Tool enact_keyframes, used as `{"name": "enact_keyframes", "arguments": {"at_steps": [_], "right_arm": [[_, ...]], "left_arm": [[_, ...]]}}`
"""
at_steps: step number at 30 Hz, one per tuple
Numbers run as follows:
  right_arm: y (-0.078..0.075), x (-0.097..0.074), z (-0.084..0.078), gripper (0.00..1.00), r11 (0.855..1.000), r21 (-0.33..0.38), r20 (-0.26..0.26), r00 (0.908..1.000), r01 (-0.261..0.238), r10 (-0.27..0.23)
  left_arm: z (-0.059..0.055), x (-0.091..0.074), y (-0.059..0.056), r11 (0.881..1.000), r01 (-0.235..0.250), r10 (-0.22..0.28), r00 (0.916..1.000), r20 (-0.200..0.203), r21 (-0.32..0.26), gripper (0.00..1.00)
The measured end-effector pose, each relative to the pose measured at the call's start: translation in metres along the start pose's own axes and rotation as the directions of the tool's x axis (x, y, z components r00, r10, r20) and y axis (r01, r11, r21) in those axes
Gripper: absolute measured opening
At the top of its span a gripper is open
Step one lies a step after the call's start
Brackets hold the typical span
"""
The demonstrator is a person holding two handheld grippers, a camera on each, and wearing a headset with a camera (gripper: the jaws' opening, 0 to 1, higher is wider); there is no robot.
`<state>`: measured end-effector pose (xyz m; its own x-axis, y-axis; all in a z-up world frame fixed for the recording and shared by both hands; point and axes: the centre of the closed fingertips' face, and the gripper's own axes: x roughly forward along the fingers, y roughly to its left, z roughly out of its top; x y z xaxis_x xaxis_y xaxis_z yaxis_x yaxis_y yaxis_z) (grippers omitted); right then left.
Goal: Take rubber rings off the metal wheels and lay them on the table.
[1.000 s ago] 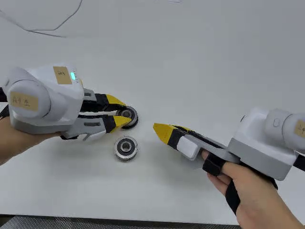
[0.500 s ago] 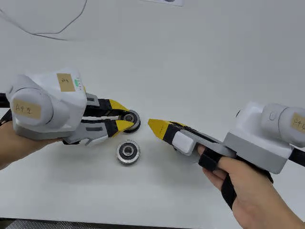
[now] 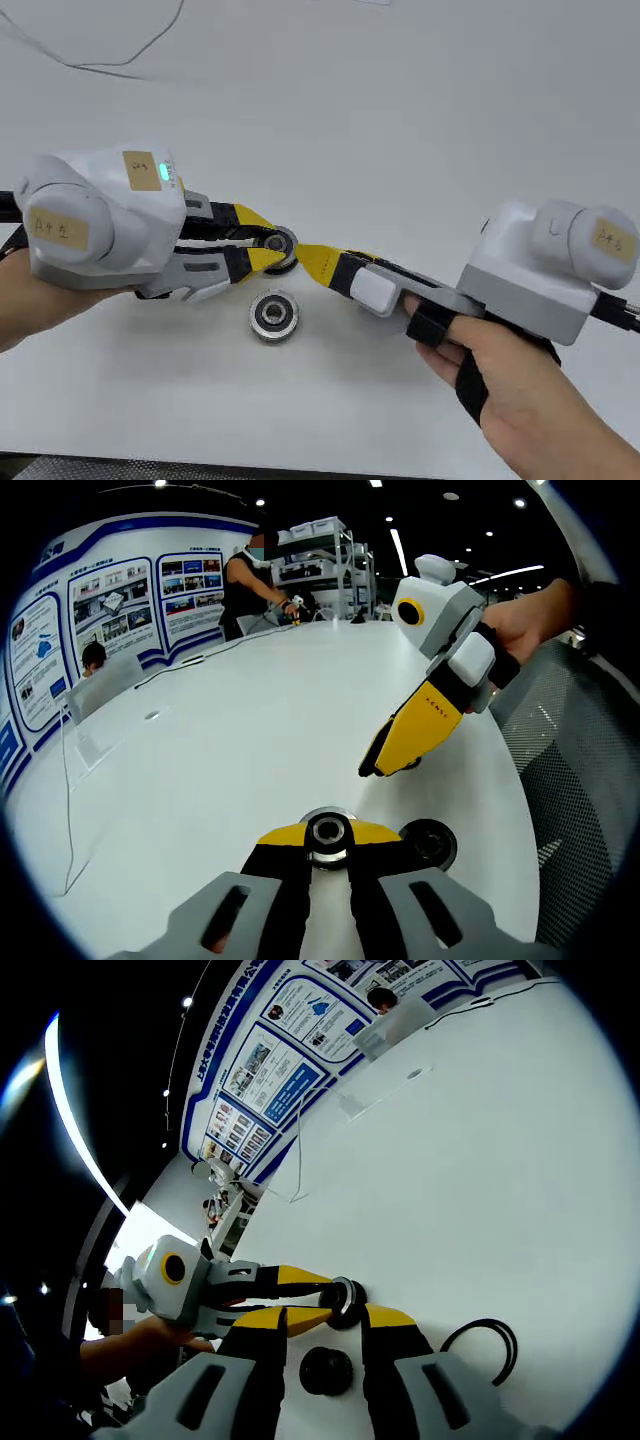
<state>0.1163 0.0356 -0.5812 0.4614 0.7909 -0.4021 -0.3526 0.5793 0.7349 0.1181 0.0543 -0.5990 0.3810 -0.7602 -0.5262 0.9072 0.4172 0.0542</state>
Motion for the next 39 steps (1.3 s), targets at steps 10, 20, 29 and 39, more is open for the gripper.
{"name": "enact_keyframes", "arguments": {"at_steps": [10, 20, 29, 39], "right_arm": [[0.000, 0.014, 0.000, 0.42, 0.998, 0.061, -0.010, 0.9999, -0.002, 0.003], [0.007, 0.024, -0.004, 0.47, 0.995, 0.092, -0.023, 0.9994, -0.025, 0.027], [0.003, 0.028, -0.006, 0.48, 0.994, 0.112, -0.031, 0.9994, -0.010, 0.014], [0.006, 0.029, -0.010, 0.48, 0.993, 0.119, -0.044, 0.9989, -0.013, 0.018]], "left_arm": [[0.000, 0.000, 0.001, 1.000, 0.002, -0.002, 0.9999, 0.012, 0.024, 0.12], [0.001, 0.000, 0.002, 1.000, 0.009, -0.009, 0.9998, 0.016, 0.026, 0.12], [0.002, 0.000, 0.002, 1.000, 0.006, -0.007, 0.9996, 0.026, 0.022, 0.12], [0.002, -0.001, 0.002, 1.000, 0.006, -0.006, 0.9997, 0.024, 0.025, 0.12]]}}
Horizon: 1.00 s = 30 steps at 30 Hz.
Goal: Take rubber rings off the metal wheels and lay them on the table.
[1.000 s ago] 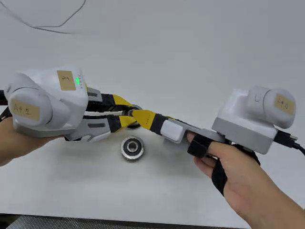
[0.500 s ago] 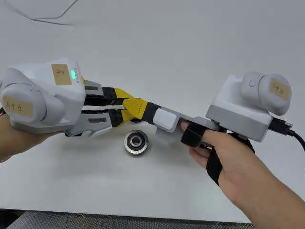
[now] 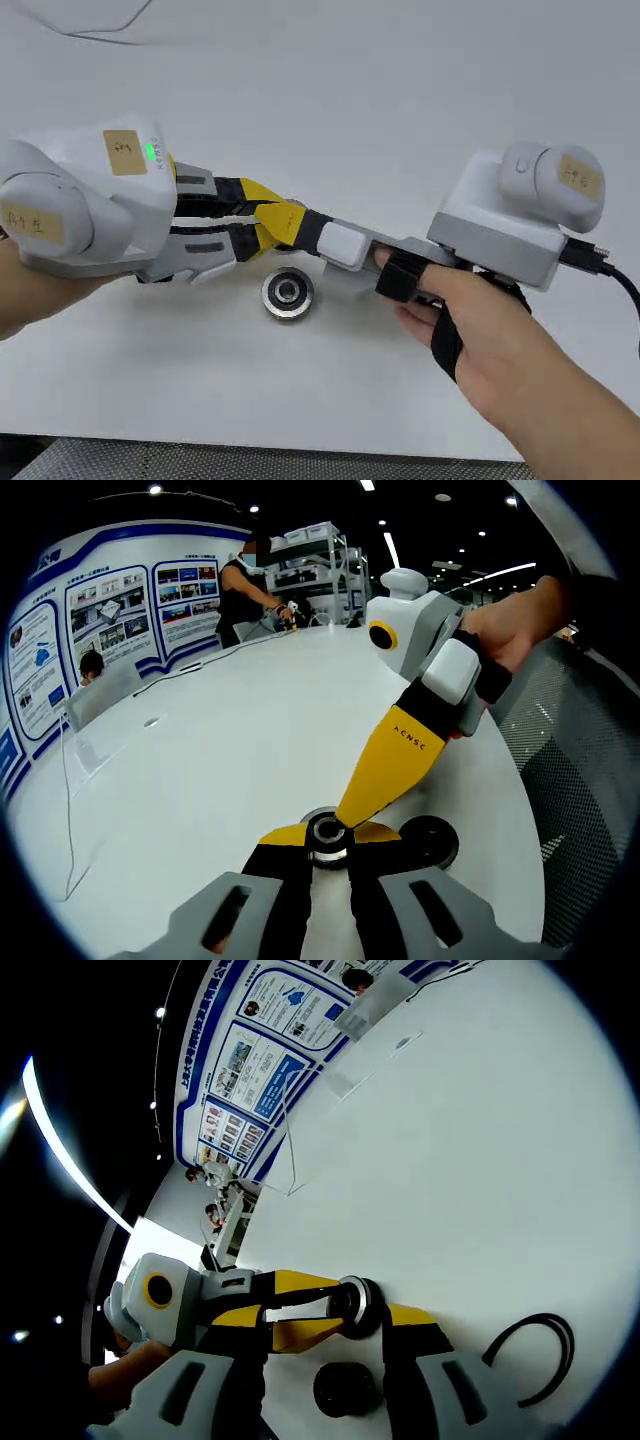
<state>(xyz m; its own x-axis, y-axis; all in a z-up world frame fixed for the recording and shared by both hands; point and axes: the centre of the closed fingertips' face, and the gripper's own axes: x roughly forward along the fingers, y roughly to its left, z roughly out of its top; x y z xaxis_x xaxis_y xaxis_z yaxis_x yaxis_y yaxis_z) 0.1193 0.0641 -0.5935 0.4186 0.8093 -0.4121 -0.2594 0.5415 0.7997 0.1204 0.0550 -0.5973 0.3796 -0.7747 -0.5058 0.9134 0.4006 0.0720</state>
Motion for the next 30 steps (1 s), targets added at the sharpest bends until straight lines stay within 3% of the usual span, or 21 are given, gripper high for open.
{"name": "enact_keyframes", "arguments": {"at_steps": [30], "right_arm": [[0.0042, -0.0019, 0.0005, 0.48, 1.000, 0.000, 0.004, 1.0000, 0.008, -0.008]], "left_arm": [[0.0003, -0.0003, -0.0016, 1.000, 0.004, -0.004, 0.9999, -0.011, 0.013, 0.12]]}}
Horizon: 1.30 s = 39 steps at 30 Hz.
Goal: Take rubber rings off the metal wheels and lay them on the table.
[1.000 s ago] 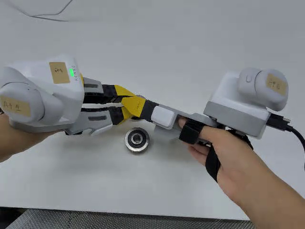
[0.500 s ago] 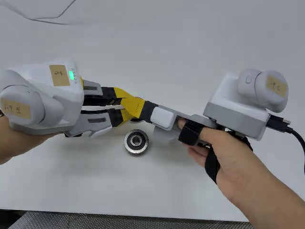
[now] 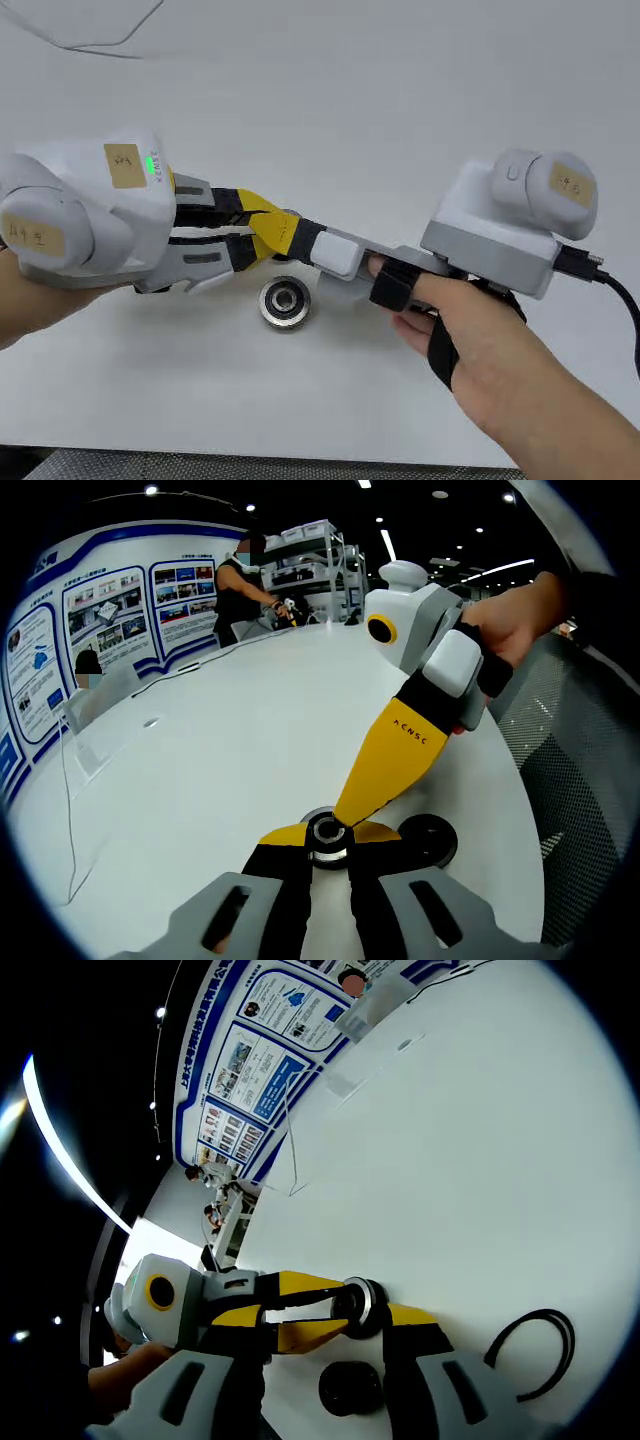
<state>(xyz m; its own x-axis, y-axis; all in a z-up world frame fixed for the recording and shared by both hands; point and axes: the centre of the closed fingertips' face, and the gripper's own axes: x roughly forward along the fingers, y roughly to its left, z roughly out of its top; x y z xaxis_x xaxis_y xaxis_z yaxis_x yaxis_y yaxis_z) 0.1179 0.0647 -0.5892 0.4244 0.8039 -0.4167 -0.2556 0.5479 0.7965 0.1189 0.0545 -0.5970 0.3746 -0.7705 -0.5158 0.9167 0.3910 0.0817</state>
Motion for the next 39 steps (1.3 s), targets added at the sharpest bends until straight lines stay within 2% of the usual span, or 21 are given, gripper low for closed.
{"name": "enact_keyframes", "arguments": {"at_steps": [12, 39], "right_arm": [[0.0014, -0.0012, -0.0033, 0.48, 1.000, 0.004, -0.001, 0.9998, 0.019, -0.019], [0.0019, -0.0012, -0.0050, 0.47, 0.997, 0.065, 0.001, 0.9993, 0.039, -0.039]], "left_arm": [[-0.0005, 0.0001, -0.0004, 1.000, -0.003, 0.003, 1.0000, -0.004, 0.005, 0.12], [-0.0009, -0.0006, -0.0003, 1.000, -0.011, 0.011, 0.9999, 0.000, -0.006, 0.12]]}}
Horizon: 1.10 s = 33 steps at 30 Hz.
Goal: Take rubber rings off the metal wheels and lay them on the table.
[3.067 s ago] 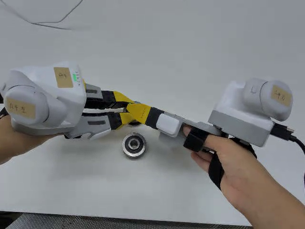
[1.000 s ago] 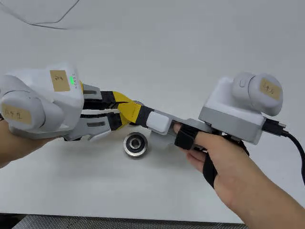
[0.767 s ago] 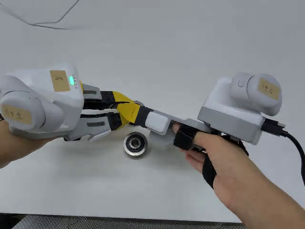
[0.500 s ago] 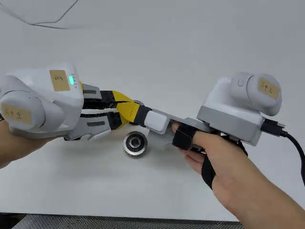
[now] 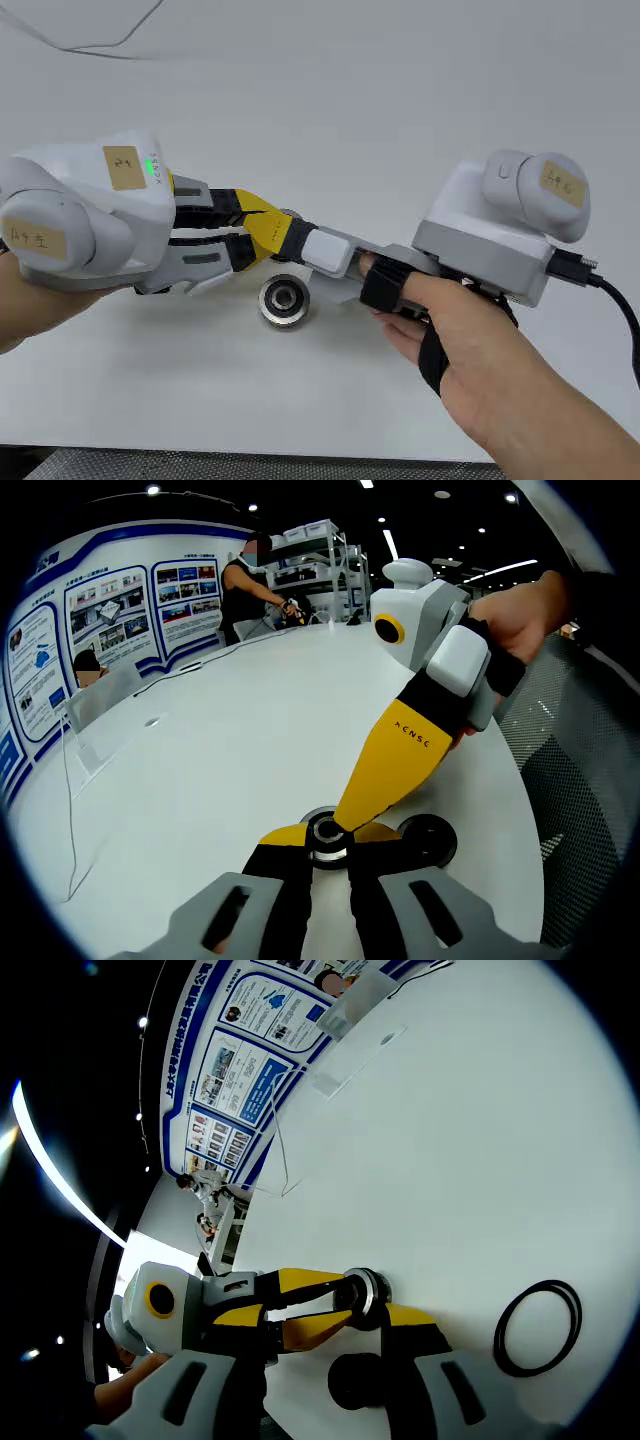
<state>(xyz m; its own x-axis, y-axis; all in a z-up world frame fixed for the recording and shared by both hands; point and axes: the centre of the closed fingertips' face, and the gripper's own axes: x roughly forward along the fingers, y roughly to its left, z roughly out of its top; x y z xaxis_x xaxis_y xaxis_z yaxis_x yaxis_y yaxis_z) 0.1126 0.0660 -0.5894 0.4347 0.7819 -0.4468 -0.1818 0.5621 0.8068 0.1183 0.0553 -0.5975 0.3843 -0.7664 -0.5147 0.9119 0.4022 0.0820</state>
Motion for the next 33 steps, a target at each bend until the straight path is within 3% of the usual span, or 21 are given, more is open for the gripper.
{"name": "enact_keyframes", "arguments": {"at_steps": [4, 6, 10, 33], "right_arm": [[-0.001, 0.001, 0.002, 0.46, 1.000, -0.005, 0.012, 0.9999, -0.001, 0.001], [0.001, 0.003, 0.009, 0.46, 1.000, -0.005, 0.047, 0.9988, -0.011, 0.011], [-0.001, 0.004, 0.009, 0.46, 1.000, -0.005, 0.031, 0.9995, -0.010, 0.010], [-0.006, 0.000, 0.011, 0.38, 1.000, -0.014, 0.043, 0.9989, -0.020, 0.021]], "left_arm": [[0.000, 0.000, 0.000, 1.000, -0.004, 0.004, 1.0000, 0.001, -0.002, 0.12], [0.000, 0.000, 0.001, 1.000, -0.004, 0.004, 1.0000, 0.002, -0.003, 0.12], [0.000, 0.000, 0.001, 1.000, -0.004, 0.004, 1.0000, 0.000, -0.001, 0.12], [-0.001, -0.001, 0.001, 1.000, -0.005, 0.005, 1.0000, 0.003, -0.002, 0.12]]}}
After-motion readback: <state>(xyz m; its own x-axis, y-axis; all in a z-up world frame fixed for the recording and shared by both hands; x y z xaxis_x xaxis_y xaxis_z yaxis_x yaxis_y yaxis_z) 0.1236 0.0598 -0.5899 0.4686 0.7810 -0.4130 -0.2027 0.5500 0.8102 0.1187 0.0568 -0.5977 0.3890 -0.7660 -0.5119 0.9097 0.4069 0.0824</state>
